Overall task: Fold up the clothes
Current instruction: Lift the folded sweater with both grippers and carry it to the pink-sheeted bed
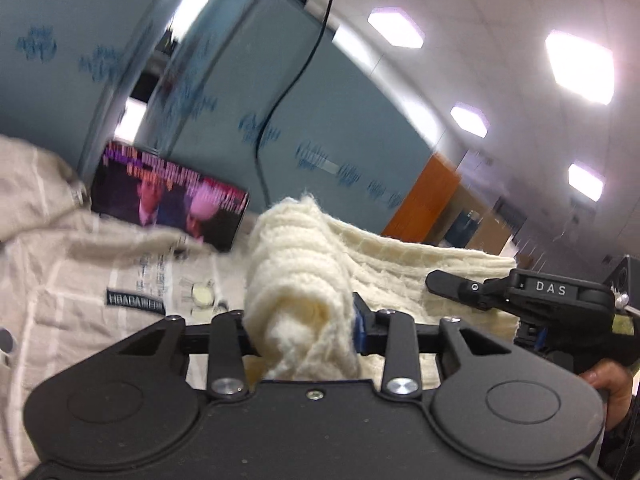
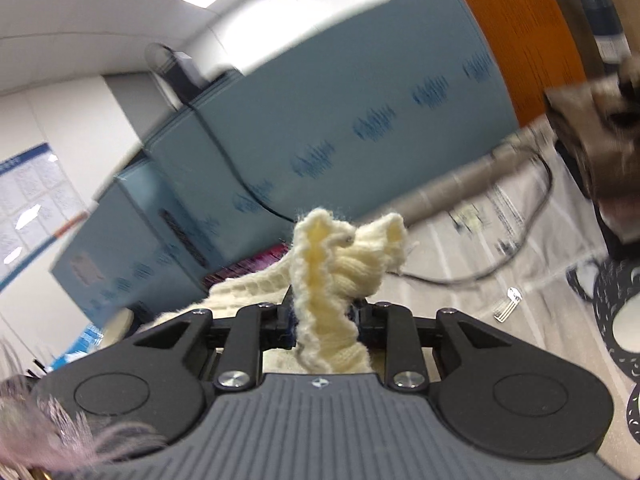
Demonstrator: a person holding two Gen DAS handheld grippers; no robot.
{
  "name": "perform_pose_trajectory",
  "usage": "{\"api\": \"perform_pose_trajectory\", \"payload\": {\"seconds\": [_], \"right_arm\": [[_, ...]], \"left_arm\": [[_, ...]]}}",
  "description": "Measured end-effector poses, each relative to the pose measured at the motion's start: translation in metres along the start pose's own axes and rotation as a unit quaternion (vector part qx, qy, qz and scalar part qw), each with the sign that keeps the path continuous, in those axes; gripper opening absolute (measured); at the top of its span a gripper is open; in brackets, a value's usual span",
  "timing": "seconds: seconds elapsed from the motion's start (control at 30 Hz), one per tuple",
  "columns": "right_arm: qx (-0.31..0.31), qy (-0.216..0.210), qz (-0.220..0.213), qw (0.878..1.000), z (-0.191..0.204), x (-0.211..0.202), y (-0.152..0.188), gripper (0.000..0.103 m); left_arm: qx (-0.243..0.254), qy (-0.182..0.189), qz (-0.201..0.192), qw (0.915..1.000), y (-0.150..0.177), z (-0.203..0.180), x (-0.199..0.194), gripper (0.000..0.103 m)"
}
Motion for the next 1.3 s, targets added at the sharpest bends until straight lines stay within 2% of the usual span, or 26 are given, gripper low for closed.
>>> {"api": "perform_pose_trajectory", "payload": {"seconds": [0.17,0.27,0.47,0.67,0.87,1.0,1.13,1.23,1.3], "right_arm": [[-0.036,-0.048,-0.029,0.998,0.058,-0.016,-0.012,0.022],[-0.064,-0.088,-0.036,0.993,0.102,-0.013,-0.013,0.022],[-0.091,-0.173,-0.017,0.981,0.186,0.031,0.005,0.022],[-0.106,-0.245,0.028,0.963,0.268,0.098,0.045,0.022],[-0.11,-0.281,0.071,0.951,0.321,0.167,0.084,0.022],[-0.112,-0.278,0.095,0.949,0.333,0.21,0.106,0.022],[-0.146,-0.244,0.126,0.951,0.318,0.254,0.131,0.022],[-0.149,-0.219,0.146,0.953,0.296,0.282,0.145,0.024],[-0.162,-0.207,0.149,0.953,0.285,0.296,0.155,0.027]], "left_arm": [[0.013,0.006,-0.075,0.9971,-0.028,0.0,-0.058,0.037],[0.016,-0.008,-0.121,0.9925,-0.045,0.016,-0.096,0.037],[0.023,-0.079,-0.202,0.9759,-0.073,0.073,-0.173,0.037],[-0.002,-0.175,-0.239,0.9551,-0.084,0.146,-0.235,0.037],[-0.012,-0.256,-0.252,0.9333,-0.088,0.204,-0.269,0.037],[-0.022,-0.299,-0.238,0.9238,-0.086,0.237,-0.262,0.037],[-0.063,-0.314,-0.198,0.9263,-0.069,0.268,-0.233,0.038],[-0.063,-0.331,-0.162,0.9275,-0.058,0.281,-0.214,0.042],[-0.071,-0.346,-0.153,0.9232,-0.057,0.284,-0.214,0.055]]}}
Point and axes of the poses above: each gripper's, at about its wrist camera, not at the fingertips, and x roughly the way its jaws point, z to its left, y to its underside, the point moved 8 cm from there along x, roughly the way its jaws point, and after that the axes turned 9 degrees about -y, right-handed, at the moved point
